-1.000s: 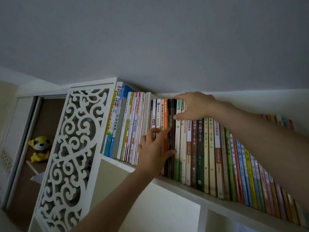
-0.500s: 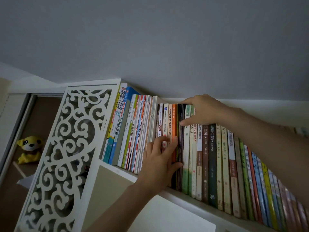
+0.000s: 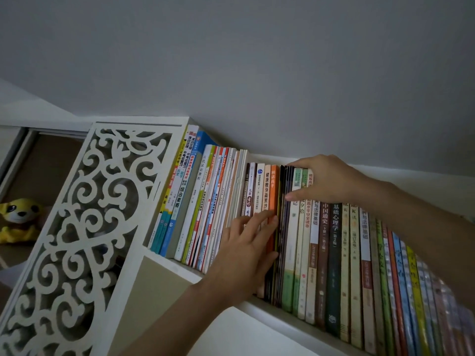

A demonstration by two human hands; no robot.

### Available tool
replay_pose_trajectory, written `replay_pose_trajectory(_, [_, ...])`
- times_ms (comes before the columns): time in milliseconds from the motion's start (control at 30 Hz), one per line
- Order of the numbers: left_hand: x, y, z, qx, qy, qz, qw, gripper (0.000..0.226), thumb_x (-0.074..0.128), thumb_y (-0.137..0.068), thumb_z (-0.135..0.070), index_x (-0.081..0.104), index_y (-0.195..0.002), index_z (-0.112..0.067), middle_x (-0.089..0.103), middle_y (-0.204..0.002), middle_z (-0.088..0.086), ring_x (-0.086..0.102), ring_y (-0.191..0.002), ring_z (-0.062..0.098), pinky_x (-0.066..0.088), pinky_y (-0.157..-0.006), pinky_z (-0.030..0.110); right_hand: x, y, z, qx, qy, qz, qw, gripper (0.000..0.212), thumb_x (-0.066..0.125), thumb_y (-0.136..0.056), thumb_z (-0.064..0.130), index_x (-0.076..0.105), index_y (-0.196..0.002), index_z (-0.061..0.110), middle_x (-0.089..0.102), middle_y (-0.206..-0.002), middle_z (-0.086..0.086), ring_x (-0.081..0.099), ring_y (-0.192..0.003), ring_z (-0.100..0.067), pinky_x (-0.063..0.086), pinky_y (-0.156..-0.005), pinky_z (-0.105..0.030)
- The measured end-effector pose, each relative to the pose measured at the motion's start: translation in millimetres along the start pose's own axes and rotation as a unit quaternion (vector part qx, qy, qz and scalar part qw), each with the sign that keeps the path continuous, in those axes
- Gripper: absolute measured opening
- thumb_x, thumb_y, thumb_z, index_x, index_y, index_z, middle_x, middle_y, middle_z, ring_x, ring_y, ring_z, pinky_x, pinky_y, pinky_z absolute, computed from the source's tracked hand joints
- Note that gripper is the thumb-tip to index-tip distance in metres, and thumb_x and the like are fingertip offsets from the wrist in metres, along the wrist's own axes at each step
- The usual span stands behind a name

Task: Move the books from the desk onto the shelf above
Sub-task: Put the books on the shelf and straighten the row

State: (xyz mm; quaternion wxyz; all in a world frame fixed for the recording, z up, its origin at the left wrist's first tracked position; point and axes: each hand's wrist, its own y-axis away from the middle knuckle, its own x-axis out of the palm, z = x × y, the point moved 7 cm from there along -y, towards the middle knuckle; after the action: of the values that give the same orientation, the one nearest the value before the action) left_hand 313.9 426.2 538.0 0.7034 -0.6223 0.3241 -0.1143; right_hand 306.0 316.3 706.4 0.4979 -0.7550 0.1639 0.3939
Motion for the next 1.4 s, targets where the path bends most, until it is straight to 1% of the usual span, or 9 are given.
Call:
replay_pose_trajectory(167, [-7.0, -7.8, 5.7, -0.017, 0.045, -0.021, 0.999, 0.061, 0.038, -0.094, -0.047, 0.024, -0.150, -0.027, 0.022, -0.153, -0.015, 0.019, -0.135, 0.012, 0.026, -0.110, 0.031, 0.7, -3.2, -1.0, 0.002, 0.004, 0.018, 1.000, 0.074, 0.079, -0.070, 0.048, 0.049, -0.136, 0.033, 0.069, -0.107, 0.006, 0.066, -0.088, -0.010, 0.056, -0.082, -0.040])
replay_pose_trajectory(367, [-2.4, -21.8, 6.9, -0.011, 0.016, -0.019, 1.000, 0.061, 0.040, -0.094, -0.048, 0.026, -0.150, -0.026, 0.022, -0.155, -0.010, 0.021, -0.137, 0.018, 0.033, -0.112, 0.042, -1.4, -5.3, -1.4, 0.003, -0.004, 0.032, 0.999, 0.070, 0.081, -0.070, 0.043, 0.054, -0.132, 0.028, 0.071, -0.103, 0.006, 0.066, -0.080, -0.002, 0.054, -0.071, -0.025])
replay_pose_trajectory(500, [1.2, -19.8, 8.4, -0.012, 0.003, -0.029, 1.000, 0.059, 0.035, -0.094, -0.049, 0.030, -0.148, -0.025, 0.025, -0.154, -0.006, 0.025, -0.134, 0.020, 0.039, -0.107, 0.043, -0.8, -8.3, -0.3, 0.006, -0.002, 0.041, 0.999, 0.088, 0.081, -0.069, 0.045, 0.037, -0.144, 0.033, 0.056, -0.134, 0.002, 0.061, -0.104, -0.012, 0.049, -0.085, -0.028])
replay_pose_trajectory(633, [-0.8, -16.0, 6.6, 0.004, 0.040, -0.028, 0.999, 0.059, 0.038, -0.093, -0.044, 0.033, -0.147, -0.022, 0.027, -0.156, -0.006, 0.024, -0.141, 0.015, 0.030, -0.114, 0.043, -4.9, -16.7, 17.5, -0.026, 0.011, 0.017, 0.999, 0.087, 0.071, -0.073, 0.057, 0.028, -0.147, 0.040, 0.046, -0.144, 0.005, 0.052, -0.121, -0.017, 0.044, -0.096, -0.035])
replay_pose_trajectory(800, [0.9, -8.8, -3.7, 0.010, 0.146, 0.035, 0.989, 0.068, 0.049, -0.098, -0.028, 0.009, -0.153, -0.025, -0.004, -0.160, -0.016, -0.013, -0.143, -0.007, -0.005, -0.120, 0.025, 8.2, -29.0, 27.4, -0.031, 0.017, 0.039, 0.999, 0.072, 0.070, -0.081, 0.046, 0.038, -0.144, 0.033, 0.053, -0.140, 0.004, 0.052, -0.123, -0.013, 0.042, -0.102, -0.030])
replay_pose_trajectory(933, [-10.6, -5.8, 9.3, -0.016, 0.213, -0.002, 0.977, 0.063, 0.051, -0.097, -0.018, 0.021, -0.152, -0.028, 0.010, -0.158, -0.021, 0.005, -0.142, -0.012, 0.009, -0.115, 0.011, 10.6, -26.7, 31.0, -0.040, 0.012, 0.034, 0.999, 0.057, 0.069, -0.084, 0.039, 0.049, -0.137, 0.032, 0.061, -0.129, 0.006, 0.058, -0.112, -0.011, 0.046, -0.093, -0.025])
replay_pose_trajectory(1133, [-6.9, 0.0, 11.1, -0.047, 0.092, -0.058, 0.993, 0.056, 0.034, -0.095, -0.036, 0.035, -0.148, -0.018, 0.029, -0.156, -0.006, 0.018, -0.146, 0.008, 0.010, -0.122, 0.032, 8.0, -26.0, 28.0, -0.031, 0.016, 0.013, 0.999, 0.063, 0.072, -0.082, 0.041, 0.047, -0.138, 0.026, 0.058, -0.134, 0.004, 0.056, -0.118, -0.014, 0.047, -0.096, -0.030])
replay_pose_trajectory(1267, [-2.1, 1.0, 12.8, -0.044, 0.105, -0.030, 0.993, 0.060, 0.028, -0.093, -0.040, 0.027, -0.150, -0.023, 0.019, -0.158, -0.010, 0.009, -0.147, 0.004, 0.002, -0.123, 0.037, 8.8, -26.8, 26.7, -0.027, 0.002, 0.010, 1.000, 0.061, 0.072, -0.081, 0.039, 0.050, -0.135, 0.025, 0.061, -0.130, 0.004, 0.060, -0.112, -0.013, 0.051, -0.093, -0.031])
replay_pose_trajectory(1400, [-6.4, 2.7, 15.8, -0.028, 0.119, 0.011, 0.992, 0.061, 0.025, -0.093, -0.044, 0.020, -0.152, -0.026, 0.008, -0.159, -0.015, -0.005, -0.144, -0.007, -0.007, -0.120, 0.027, 12.6, -27.7, 29.3, -0.027, 0.010, 0.006, 1.000, 0.058, 0.070, -0.082, 0.043, 0.049, -0.133, 0.028, 0.062, -0.126, 0.006, 0.059, -0.111, -0.012, 0.050, -0.095, -0.033])
